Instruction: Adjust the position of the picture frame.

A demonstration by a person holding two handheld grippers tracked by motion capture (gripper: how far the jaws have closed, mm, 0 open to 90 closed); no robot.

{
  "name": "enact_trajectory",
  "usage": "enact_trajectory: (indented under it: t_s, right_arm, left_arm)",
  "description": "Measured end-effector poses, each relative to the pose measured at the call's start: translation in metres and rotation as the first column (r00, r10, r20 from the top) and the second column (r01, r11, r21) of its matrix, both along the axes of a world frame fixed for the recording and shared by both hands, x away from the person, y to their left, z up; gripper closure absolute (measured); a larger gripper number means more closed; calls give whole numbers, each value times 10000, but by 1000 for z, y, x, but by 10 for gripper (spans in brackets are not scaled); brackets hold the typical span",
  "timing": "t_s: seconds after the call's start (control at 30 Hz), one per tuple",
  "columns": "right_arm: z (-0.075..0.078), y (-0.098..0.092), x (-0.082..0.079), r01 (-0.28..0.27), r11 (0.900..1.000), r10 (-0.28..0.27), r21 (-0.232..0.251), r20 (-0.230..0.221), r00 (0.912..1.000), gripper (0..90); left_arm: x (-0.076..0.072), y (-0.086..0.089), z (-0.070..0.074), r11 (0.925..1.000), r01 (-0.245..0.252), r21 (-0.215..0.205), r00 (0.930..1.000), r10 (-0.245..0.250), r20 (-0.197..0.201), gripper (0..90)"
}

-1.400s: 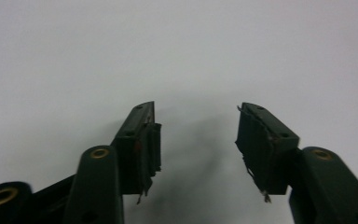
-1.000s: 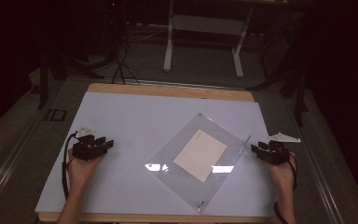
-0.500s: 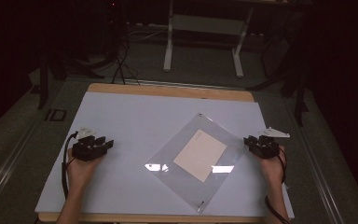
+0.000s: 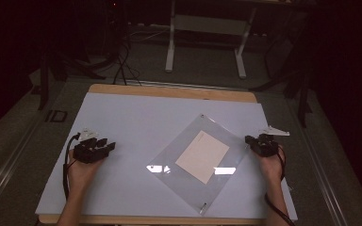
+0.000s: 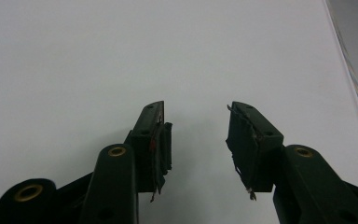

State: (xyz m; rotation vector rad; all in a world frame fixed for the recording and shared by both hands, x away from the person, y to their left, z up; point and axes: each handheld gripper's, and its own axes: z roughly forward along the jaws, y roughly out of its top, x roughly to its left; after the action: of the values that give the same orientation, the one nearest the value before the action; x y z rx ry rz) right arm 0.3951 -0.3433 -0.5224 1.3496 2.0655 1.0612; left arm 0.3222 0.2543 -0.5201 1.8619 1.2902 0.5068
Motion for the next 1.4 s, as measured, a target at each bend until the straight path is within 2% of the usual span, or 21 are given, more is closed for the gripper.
enact_trajectory:
  t_s: [0.5, 1.0, 1.23, 1.3, 1.33, 1.4]
  right_arm:
    - [3, 0, 4, -215, 9997, 213, -94, -191, 9996, 849]
    - [6, 10, 23, -9, 9998, 5, -197, -192, 9998, 849]
    - [8, 14, 33, -37, 9997, 30, -252, -271, 9996, 850]
    - [8, 16, 38, -3, 9997, -4, -255, -298, 9996, 850]
    - [9, 17, 39, 15, 9997, -23, -249, -316, 9995, 850]
    - [9, 20, 43, 43, 9997, -51, -240, -352, 9994, 850]
  left_arm:
    - [0, -5, 0, 9988, 481, -76, 9988, -481, 80, 566]
    - [-1, -12, 1, 9945, 1043, 138, 9944, -1045, 138, 575]
    - [-5, -29, 8, 9805, 1947, 278, 9802, -1955, 313, 581]
    - [-7, -35, 9, 9743, 2249, 113, 9736, -2251, 369, 580]
    - [-9, -40, 10, 9688, 2477, 42, 9680, -2477, 404, 580]
    - [-11, -50, 13, 9586, 2827, 341, 9580, -2840, 405, 580]
